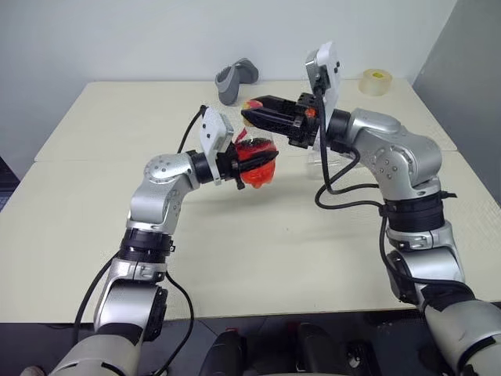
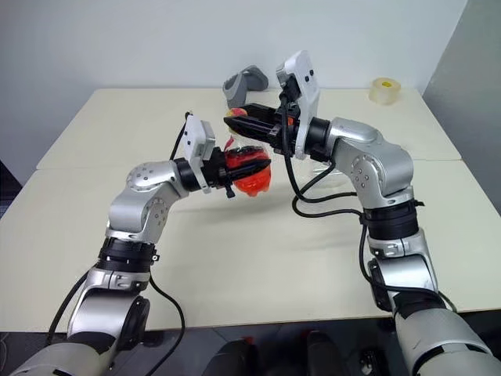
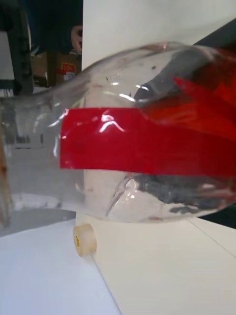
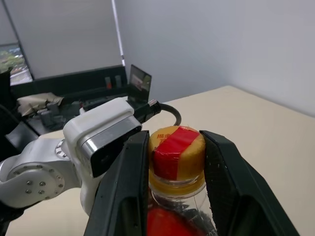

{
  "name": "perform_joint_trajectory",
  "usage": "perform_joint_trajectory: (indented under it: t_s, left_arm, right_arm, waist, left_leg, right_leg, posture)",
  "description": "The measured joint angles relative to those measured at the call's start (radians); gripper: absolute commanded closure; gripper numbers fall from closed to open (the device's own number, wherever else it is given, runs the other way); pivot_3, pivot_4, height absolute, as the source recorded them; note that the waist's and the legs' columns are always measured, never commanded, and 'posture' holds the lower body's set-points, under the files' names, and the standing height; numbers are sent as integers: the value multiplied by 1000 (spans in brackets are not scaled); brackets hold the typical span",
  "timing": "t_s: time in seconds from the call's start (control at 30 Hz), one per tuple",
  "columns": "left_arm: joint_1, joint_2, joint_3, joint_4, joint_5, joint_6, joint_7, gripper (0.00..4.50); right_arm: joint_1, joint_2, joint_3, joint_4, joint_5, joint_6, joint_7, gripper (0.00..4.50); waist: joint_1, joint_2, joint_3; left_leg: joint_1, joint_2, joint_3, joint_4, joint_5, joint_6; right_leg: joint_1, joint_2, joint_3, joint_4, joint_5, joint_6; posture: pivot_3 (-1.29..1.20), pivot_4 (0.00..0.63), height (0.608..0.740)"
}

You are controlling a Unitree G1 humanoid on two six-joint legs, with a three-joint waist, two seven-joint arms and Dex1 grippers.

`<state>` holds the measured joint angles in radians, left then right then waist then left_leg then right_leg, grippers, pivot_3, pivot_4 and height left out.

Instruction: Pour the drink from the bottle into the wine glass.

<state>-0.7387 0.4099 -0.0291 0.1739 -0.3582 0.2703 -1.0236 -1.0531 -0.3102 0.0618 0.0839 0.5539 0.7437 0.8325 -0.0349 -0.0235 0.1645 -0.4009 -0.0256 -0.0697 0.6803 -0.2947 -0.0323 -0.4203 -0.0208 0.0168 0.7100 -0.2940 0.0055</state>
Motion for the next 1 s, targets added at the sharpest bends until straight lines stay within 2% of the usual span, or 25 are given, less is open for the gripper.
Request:
perform_joint_trajectory:
  t_s: [0.3,0.5,0.7,0.87,1.0]
  left_arm:
    - [100,54,-12,-176,-70,55,-66,3385]
    - [104,60,-24,-198,-100,69,-82,3385]
    - [103,59,-45,-203,-104,69,-87,3385]
    - [119,62,-75,-202,-100,70,-123,3387]
    - [120,66,-76,-203,-100,70,-127,3388]
  right_arm:
    - [-28,-86,48,-9,17,-18,233,3274]
    - [-26,-115,60,-48,5,-59,266,3274]
    - [6,-160,48,-129,30,1,244,3274]
    - [48,-214,-120,-224,165,183,122,3274]
    - [98,-228,-187,-285,260,307,37,3274]
  waist:
    - [1,0,0]
    - [2,0,0]
    - [3,0,0]
    - [5,0,0]
    - [3,0,0]
  left_leg:
    - [0,0,0,0,0,0]
    - [0,0,0,0,0,0]
    - [0,0,-1,0,0,0]
    - [-1,0,-1,0,0,0]
    - [0,0,0,0,-1,2]
  right_leg:
    - [1,0,0,-1,0,0]
    - [1,0,-1,-1,0,0]
    - [1,0,-1,-2,0,0]
    - [1,0,-1,-2,0,0]
    - [1,0,0,-2,0,0]
  posture:
    - [0,150,740]
    - [0,150,740]
    - [0,150,740]
    - [0,150,740]
    - [0,150,740]
